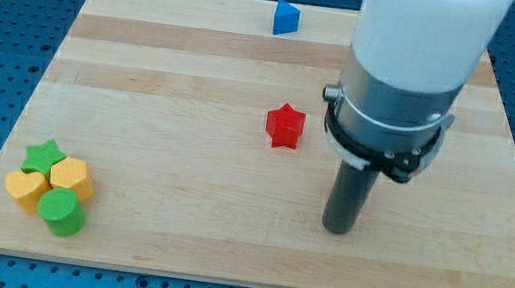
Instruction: Move the red circle closer to the red star
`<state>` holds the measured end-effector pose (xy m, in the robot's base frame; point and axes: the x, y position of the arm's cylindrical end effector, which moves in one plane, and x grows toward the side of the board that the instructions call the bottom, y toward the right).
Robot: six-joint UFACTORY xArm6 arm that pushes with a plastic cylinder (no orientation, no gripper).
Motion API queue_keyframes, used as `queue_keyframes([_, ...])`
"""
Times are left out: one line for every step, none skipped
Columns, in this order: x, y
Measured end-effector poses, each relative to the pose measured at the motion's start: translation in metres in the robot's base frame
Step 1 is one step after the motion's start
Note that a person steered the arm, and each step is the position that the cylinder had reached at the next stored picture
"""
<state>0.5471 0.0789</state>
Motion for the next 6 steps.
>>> queue_keyframes([-0.037,-0.007])
queue_keyframes([-0.041,-0.006])
queue_keyframes([-0.021,0.021])
queue_keyframes([-0.018,0.049])
queue_keyframes([-0.037,0.047])
queue_keyframes([-0.066,0.01])
